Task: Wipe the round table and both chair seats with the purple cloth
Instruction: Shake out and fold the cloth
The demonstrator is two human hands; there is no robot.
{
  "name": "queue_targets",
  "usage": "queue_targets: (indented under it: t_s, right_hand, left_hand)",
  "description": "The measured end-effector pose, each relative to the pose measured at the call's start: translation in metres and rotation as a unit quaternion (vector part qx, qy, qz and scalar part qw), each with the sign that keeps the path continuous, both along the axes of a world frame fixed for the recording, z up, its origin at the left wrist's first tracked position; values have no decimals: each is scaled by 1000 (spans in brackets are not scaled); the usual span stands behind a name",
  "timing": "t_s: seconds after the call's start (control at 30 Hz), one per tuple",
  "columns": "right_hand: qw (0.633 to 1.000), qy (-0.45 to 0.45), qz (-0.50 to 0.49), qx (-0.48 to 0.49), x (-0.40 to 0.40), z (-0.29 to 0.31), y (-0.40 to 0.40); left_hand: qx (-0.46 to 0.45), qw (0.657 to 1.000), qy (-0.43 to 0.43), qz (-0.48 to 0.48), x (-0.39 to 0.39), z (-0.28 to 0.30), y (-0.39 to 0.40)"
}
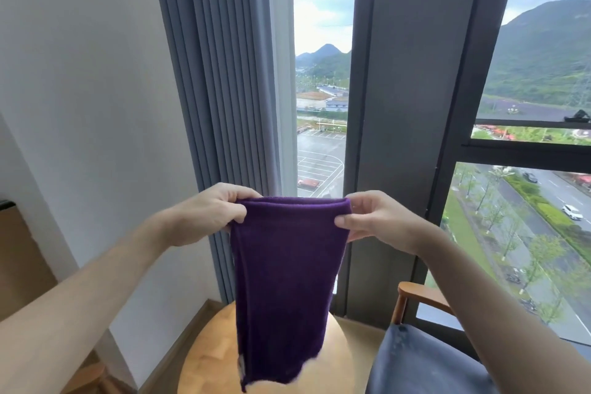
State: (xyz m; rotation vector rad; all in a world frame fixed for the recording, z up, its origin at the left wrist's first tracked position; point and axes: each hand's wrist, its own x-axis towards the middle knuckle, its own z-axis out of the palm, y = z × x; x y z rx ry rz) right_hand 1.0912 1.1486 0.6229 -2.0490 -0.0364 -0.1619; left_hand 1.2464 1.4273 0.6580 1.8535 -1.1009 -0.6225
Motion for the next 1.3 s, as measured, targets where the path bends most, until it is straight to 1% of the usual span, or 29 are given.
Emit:
queue_targets:
  t_s: [0.03, 0.07, 0.1, 0.17, 0.2, 0.23, 0.27, 0.3, 0.37, 0.4, 0.43, 0.47, 0.53, 0.57, 0.67, 0.73, 0.77, 0.8, 0.87, 0.93, 1.0, 1.07, 1.13, 1.2, 1.23, 1.27, 1.3]
  right_hand:
    - [1000, -11, 14, 10, 1, 7, 2]
    - [999, -34, 23, 21, 4, 17, 4]
    - [996, -68, 19, 46, 9, 30, 5]
    - [978, -137, -3, 154, 21, 60, 5]
    - [965, -157, 4, 208, 26, 70, 4]
    - [960, -160, 22, 230, 30, 70, 5]
    - [964, -145, 39, 221, 32, 60, 9]
    - [975, -109, 44, 190, 33, 37, 13]
    - [991, -14, 5, 131, 32, -21, 26]
    - [992, 20, -30, 120, 31, -46, 31]
    - [991, 44, -62, 113, 32, -67, 34]
    - [989, 62, -80, 107, 33, -81, 34]
    - [985, 99, -92, 108, 34, -91, 35]
    - [980, 120, -100, 125, 34, -92, 35]
    - [955, 169, -115, 217, 37, -91, 31]
    - [937, 186, -101, 278, 39, -86, 25]
    - [933, 189, -103, 287, 40, -83, 22]
    - [935, 189, -120, 276, 40, -79, 20]
    - [944, 170, -178, 220, 41, -72, 19]
    - [951, 123, -219, 183, 41, -66, 20]
    - [969, 74, -194, 136, 39, -56, 20]
    - [985, 56, -160, 38, 33, -47, 21]
    - [978, 28, -185, -90, 25, -40, 20]
    - [958, -17, -230, -172, 15, -33, 16]
    - [950, -38, -246, -188, 8, -28, 13]
    - [946, -53, -256, -192, 0, -24, 7]
    - [947, -60, -259, -181, -8, -20, 1]
  left_hand:
    - [-13, 1000, 19, -3, 4, 5, 2]
    - [-49, 998, 42, 2, 9, 13, 2]
    - [-106, 991, 76, 15, 16, 24, 1]
    - [-248, 958, 144, 30, 31, 45, -5]
    - [-294, 941, 167, 24, 36, 48, -8]
    - [-297, 939, 170, 25, 39, 44, -11]
    - [-258, 953, 152, 39, 40, 31, -14]
    - [-201, 970, 133, 41, 38, 8, -15]
    - [-73, 987, 146, 2, 24, -51, -18]
    - [-24, 986, 166, 0, 14, -78, -19]
    - [0, 983, 184, 19, 6, -97, -19]
    - [4, 978, 205, 42, -1, -113, -19]
    - [-23, 968, 233, 91, -9, -127, -19]
    - [-37, 963, 245, 110, -12, -126, -20]
    - [-82, 942, 284, 156, -13, -119, -21]
    - [-104, 933, 294, 181, -11, -112, -22]
    - [-112, 929, 293, 195, -9, -108, -23]
    - [-116, 927, 288, 209, -7, -105, -25]
    - [-108, 929, 266, 232, -4, -100, -28]
    - [-90, 936, 222, 259, -1, -94, -33]
    - [-76, 943, 161, 282, 2, -87, -38]
    - [-77, 946, 82, 303, 4, -81, -44]
    - [-93, 946, -9, 309, 5, -73, -52]
    - [-123, 945, -77, 293, 1, -65, -61]
    - [-134, 945, -94, 282, -1, -61, -66]
    - [-143, 949, -91, 266, -2, -56, -70]
    - [-156, 957, -63, 236, -3, -52, -75]
